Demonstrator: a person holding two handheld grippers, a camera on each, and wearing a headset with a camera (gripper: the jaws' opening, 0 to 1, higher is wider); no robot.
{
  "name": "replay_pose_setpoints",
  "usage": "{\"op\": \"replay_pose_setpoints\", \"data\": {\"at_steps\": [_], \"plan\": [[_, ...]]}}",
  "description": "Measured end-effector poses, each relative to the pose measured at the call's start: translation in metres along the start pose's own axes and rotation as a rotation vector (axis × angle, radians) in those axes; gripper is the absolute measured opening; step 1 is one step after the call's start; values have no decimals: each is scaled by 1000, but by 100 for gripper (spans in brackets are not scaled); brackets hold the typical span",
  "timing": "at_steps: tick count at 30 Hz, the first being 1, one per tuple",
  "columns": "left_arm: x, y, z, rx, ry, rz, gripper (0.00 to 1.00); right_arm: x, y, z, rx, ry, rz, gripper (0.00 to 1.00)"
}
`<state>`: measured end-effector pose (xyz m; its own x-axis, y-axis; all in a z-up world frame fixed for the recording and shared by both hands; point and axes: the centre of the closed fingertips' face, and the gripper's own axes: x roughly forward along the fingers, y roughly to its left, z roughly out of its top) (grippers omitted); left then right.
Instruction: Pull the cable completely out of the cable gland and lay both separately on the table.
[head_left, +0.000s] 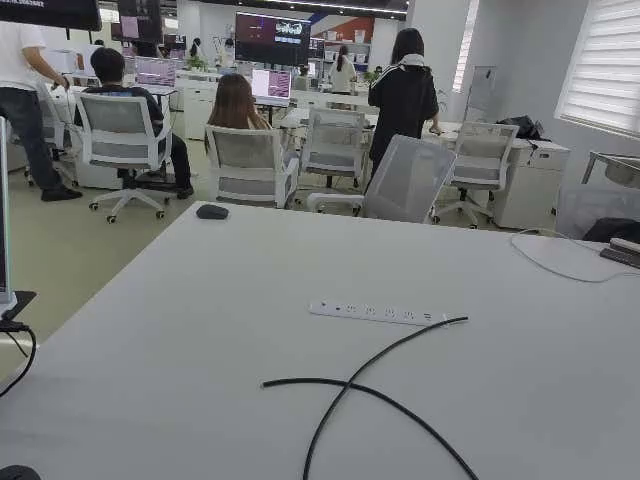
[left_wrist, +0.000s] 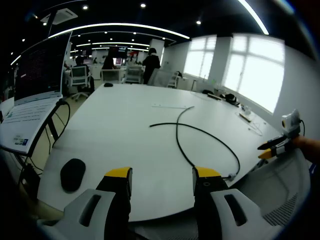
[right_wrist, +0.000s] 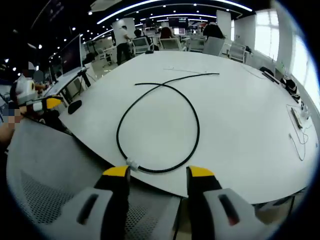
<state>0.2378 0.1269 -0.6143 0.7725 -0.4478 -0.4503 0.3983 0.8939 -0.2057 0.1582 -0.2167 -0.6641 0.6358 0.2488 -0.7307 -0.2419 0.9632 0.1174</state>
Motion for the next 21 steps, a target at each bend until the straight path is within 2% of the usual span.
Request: {"op": "replay_pose_setpoints", "data": {"at_steps": [3,10,21], "plan": [[0,1,5,4,-23,1,46,0,2,3,0,-16,10,46],[-3,2,3,-20,-28,10,45,-1,2,2,24,-20,14,45],[-4,1,1,-21,-20,11,46,-1,5,-1,28,-7,36,41]]}}
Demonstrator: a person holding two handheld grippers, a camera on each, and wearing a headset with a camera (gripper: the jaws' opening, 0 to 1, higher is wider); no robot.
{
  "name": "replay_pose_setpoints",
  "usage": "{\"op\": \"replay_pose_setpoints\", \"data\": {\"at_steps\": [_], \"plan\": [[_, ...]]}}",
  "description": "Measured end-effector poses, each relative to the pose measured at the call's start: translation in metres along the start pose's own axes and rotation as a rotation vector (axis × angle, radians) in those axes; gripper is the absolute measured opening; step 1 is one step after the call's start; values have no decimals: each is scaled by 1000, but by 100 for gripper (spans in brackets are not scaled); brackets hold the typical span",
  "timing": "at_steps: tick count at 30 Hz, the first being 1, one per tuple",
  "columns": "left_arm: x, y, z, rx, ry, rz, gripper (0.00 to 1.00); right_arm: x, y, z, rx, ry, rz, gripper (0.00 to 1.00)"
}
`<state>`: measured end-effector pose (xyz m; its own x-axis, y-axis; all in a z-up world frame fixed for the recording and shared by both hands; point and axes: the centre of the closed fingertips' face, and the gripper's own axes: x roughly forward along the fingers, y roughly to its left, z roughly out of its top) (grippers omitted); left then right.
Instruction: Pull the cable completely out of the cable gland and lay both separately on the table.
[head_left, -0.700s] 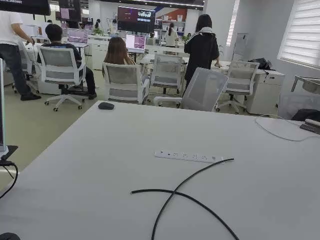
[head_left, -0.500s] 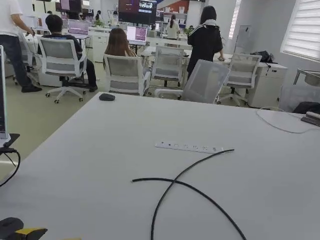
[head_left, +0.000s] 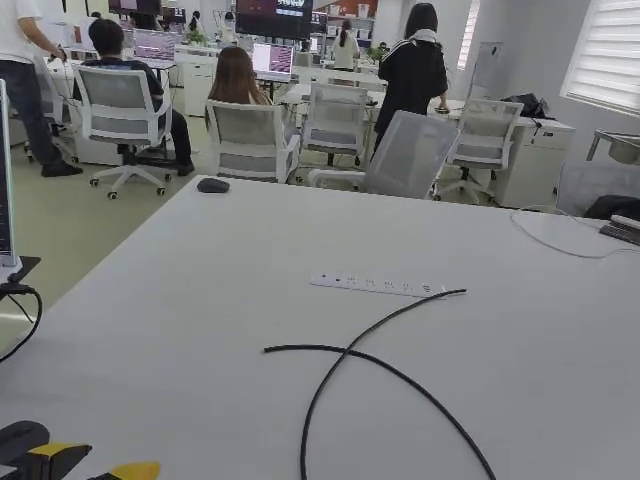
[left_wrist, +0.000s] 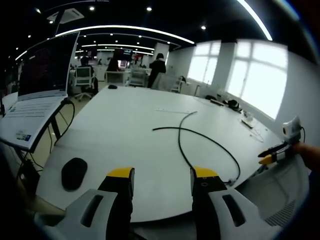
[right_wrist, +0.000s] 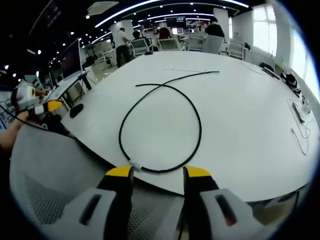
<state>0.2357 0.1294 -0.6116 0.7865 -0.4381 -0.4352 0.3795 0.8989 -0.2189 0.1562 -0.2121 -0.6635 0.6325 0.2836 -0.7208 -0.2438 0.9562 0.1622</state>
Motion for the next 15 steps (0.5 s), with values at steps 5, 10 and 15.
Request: {"op": "replay_pose_setpoints", "data": {"at_steps": [5,10,15], "plan": [[0,0,-2,1,8,-2,46,1,3,-3,-3,17,16,40],[1,0,-3,6,17,-4,46,2,5,-4,-6,23,27,37],[2,1,-3,8,22,-1,45,2,5,-3,-7,19,32,37]]}}
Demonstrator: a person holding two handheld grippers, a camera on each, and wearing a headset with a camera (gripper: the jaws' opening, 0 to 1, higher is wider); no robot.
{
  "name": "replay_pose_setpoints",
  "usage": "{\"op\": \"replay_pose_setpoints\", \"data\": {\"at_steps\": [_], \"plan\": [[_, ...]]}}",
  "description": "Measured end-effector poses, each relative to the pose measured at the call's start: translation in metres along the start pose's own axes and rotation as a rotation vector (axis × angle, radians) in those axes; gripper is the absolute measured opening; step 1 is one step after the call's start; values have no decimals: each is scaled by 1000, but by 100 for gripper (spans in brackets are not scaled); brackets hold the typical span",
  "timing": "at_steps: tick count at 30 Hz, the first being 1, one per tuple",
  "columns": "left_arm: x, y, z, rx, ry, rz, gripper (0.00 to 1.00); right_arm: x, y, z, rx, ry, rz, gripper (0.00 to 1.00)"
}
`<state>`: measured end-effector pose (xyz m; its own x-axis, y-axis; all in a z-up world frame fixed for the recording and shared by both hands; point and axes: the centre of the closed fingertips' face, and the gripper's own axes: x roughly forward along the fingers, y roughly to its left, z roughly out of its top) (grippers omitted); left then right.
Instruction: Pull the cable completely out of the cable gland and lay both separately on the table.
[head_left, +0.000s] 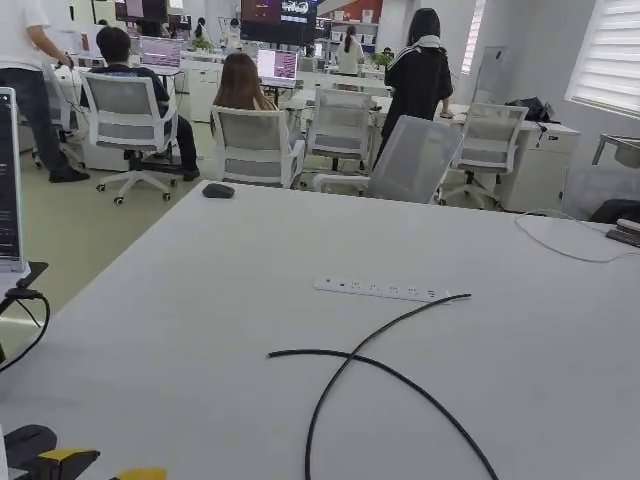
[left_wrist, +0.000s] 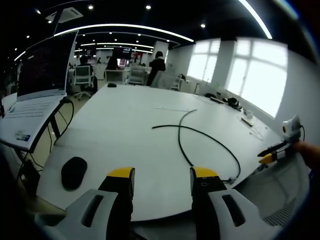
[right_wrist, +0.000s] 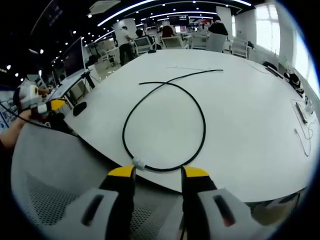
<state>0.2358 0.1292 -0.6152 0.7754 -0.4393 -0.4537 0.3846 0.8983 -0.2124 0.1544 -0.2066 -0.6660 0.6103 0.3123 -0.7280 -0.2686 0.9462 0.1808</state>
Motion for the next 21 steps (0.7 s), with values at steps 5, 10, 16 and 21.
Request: {"op": "replay_pose_setpoints", "data": {"at_steps": [5,10,16,21], "plan": [[0,1,1,-4,-6,2,46,0,1,1,1,-3,6,37],[-1,-1,2,-9,-16,-6,46,0,3,-2,-10,11,18,37],[0,-3,1,6,-4,-21,46,-1,2,-1,-3,-1,7,38],[0,-4,0,9,0,-21,46,-1,2,-2,2,1,8,38]]}}
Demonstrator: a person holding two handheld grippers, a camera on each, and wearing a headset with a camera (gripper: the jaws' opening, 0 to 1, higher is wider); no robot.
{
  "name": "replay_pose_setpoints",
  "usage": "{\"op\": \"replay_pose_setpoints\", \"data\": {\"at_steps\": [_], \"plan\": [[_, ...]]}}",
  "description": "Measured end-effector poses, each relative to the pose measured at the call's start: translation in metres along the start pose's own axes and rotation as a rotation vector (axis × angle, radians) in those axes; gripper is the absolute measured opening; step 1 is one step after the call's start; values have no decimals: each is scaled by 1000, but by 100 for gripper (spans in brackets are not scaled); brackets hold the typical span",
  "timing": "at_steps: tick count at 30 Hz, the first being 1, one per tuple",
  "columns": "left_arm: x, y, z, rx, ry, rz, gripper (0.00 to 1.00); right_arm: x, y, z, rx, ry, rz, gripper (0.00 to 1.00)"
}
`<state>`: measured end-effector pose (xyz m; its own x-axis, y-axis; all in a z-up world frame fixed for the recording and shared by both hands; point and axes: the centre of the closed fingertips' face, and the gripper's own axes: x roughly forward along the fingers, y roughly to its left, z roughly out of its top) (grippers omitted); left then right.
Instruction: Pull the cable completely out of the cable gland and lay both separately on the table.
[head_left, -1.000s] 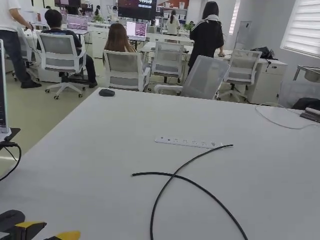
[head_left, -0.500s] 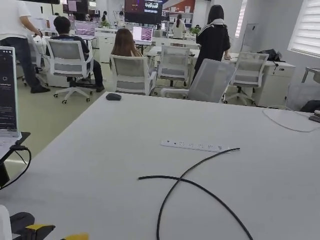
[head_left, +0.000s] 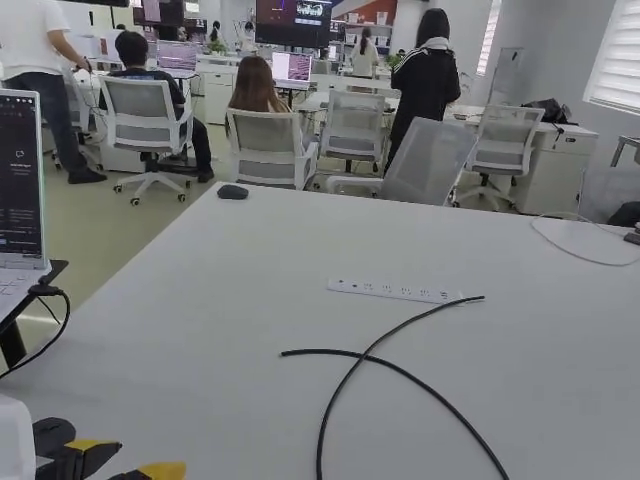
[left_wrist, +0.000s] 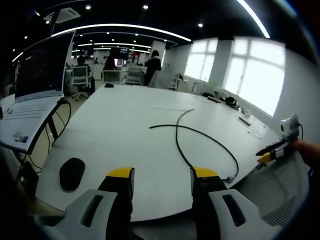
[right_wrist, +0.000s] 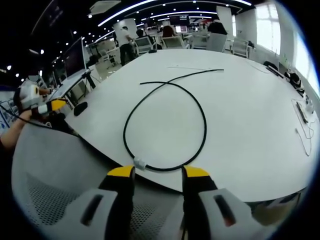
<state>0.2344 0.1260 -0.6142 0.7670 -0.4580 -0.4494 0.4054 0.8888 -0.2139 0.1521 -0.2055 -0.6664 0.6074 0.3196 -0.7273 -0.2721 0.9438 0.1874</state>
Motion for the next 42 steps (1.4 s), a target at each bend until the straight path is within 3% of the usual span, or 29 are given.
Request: {"op": "replay_pose_setpoints", "data": {"at_steps": [3,6,15,18,20,22,26,29,32,35,37,39,42], "plan": [[0,-1,0,4,3,-5,47,0,0,0,-1,0,3,38],[-2,0,7,-16,-41,6,46,0,-2,-1,1,3,-3,38],[-1,-2,8,12,-33,0,46,0,0,-1,7,8,8,39],[-1,-5,8,39,-23,-12,45,0,0,-2,2,14,11,39],[-1,-13,11,55,-23,-48,43,0,0,-2,5,12,13,39],[-2,-17,11,110,7,-68,43,0,0,-2,6,13,13,38],[-4,-42,12,255,61,-145,43,0,0,-1,2,10,16,38],[-4,-58,9,325,113,-198,42,0,0,1,9,-3,16,37],[0,-72,9,411,139,-252,39,0,-2,3,21,-17,9,37],[5,-85,8,495,178,-306,34,1,-3,0,23,-1,6,37],[11,-94,11,489,163,-339,36,1,-3,1,27,-5,6,37],[17,-111,11,483,166,-403,38,1,-3,2,31,-14,5,37],[28,-129,5,572,209,-457,40,1,-3,2,32,-16,5,37]]}}
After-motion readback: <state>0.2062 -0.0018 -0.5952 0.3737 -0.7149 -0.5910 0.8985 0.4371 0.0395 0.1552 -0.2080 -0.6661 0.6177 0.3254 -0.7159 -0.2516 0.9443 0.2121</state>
